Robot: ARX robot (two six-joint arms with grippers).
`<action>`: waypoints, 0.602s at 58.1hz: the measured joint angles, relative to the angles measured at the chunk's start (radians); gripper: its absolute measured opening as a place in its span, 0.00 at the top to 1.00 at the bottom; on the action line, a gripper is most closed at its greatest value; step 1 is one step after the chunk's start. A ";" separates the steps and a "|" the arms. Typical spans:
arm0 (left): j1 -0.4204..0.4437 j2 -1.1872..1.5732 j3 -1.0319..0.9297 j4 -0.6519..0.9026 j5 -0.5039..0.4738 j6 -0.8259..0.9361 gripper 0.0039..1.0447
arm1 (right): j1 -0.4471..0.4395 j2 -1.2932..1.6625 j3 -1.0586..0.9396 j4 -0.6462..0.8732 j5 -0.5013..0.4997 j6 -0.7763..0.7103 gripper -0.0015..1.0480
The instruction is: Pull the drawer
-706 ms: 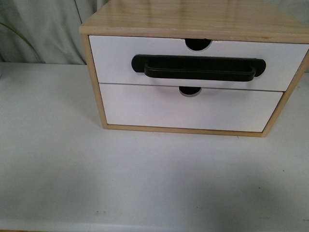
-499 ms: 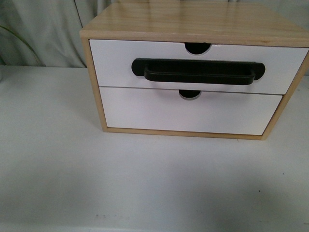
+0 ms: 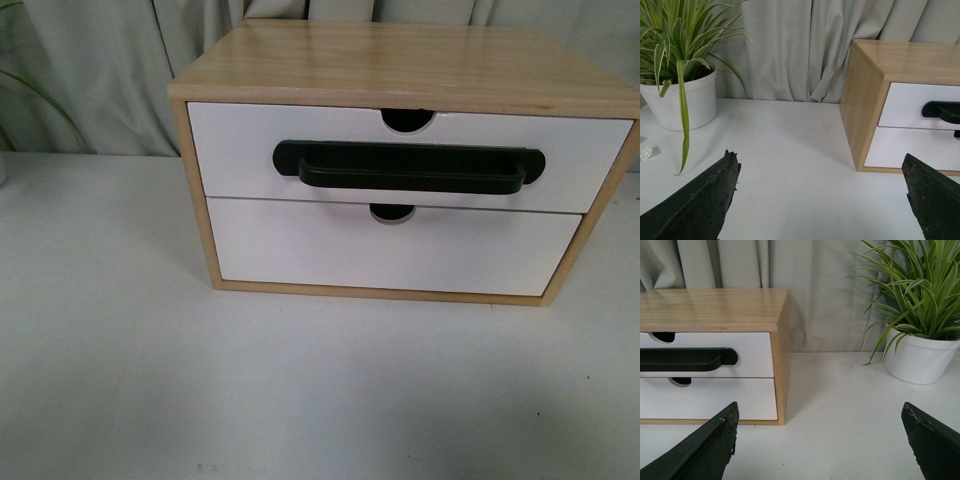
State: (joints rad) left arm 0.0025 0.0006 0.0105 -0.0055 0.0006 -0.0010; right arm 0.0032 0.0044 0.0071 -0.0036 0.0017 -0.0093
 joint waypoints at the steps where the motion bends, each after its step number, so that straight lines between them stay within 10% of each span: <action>1: 0.000 0.000 0.000 0.000 0.000 0.000 0.06 | 0.000 0.000 0.000 0.000 0.000 0.000 0.09; 30: -0.004 0.001 0.000 0.001 -0.005 0.002 0.06 | 0.000 0.000 0.000 0.000 0.001 0.000 0.09; 35: -0.074 0.077 0.000 0.050 -0.210 0.060 0.06 | 0.067 0.088 0.052 -0.106 0.215 0.055 0.09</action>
State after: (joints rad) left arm -0.0711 0.0780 0.0109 0.0441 -0.2096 0.0589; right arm 0.0700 0.0921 0.0593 -0.1093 0.2165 0.0456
